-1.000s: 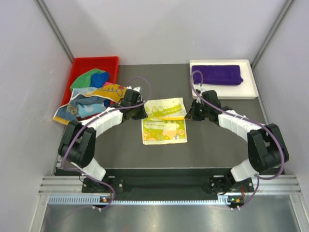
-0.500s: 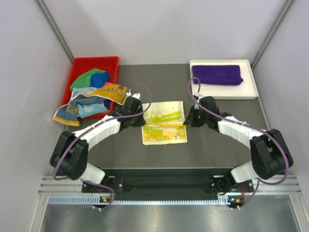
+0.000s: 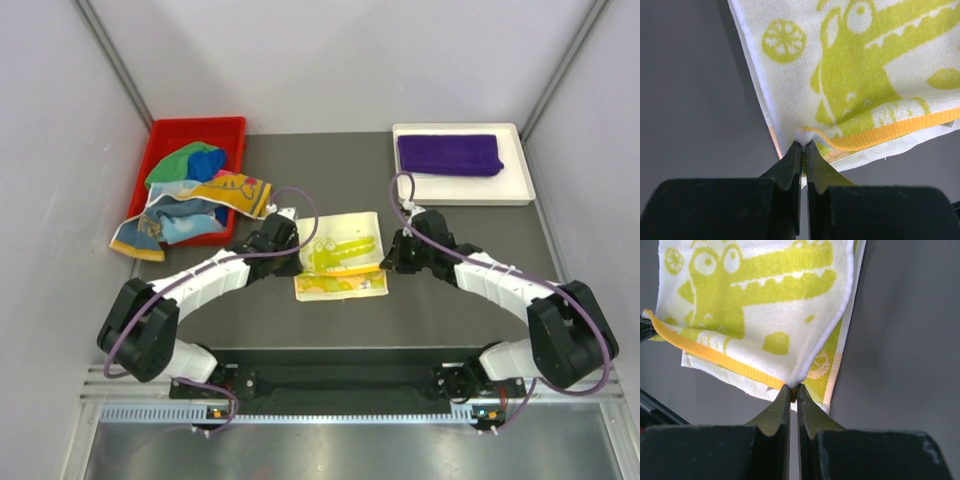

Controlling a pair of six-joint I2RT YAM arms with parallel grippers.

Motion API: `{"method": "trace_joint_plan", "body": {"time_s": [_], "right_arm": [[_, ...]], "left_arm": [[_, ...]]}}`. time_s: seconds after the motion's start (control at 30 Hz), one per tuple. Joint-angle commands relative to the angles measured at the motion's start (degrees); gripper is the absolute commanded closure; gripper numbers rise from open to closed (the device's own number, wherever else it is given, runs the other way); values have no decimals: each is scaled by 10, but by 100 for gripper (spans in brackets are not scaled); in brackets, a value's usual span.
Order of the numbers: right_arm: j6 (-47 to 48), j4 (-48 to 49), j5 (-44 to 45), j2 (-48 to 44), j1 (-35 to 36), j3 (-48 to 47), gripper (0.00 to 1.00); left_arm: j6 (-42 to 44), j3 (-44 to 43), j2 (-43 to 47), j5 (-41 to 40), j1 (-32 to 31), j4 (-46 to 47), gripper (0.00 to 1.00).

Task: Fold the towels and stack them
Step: Fold the towel

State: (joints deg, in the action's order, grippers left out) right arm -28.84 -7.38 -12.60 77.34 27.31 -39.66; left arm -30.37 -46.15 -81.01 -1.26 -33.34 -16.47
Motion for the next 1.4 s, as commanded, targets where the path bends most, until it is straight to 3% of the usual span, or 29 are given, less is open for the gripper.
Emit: {"method": "trace_joint_plan", "body": {"time_s": [0.0,0.67,0.77,0.97,1.37], "right_arm": [[-11,12,10,-32,10,5,100],[-29,39,18,-35,34,64,100],[-31,49,17,-25,38,69,100],[-32,54,20,-18,39,67,100],[-32,54,28,-18,39,76,100]], "left_arm": [[-8,8,30,-14,-6,-2,100],[-16,55,47,-12,-19,-1,98],[-17,55,43,-10,-20,1,93],[-11,50,53,-9,-20,0,70],[1,-2,104,7,-20,-72,69]]}}
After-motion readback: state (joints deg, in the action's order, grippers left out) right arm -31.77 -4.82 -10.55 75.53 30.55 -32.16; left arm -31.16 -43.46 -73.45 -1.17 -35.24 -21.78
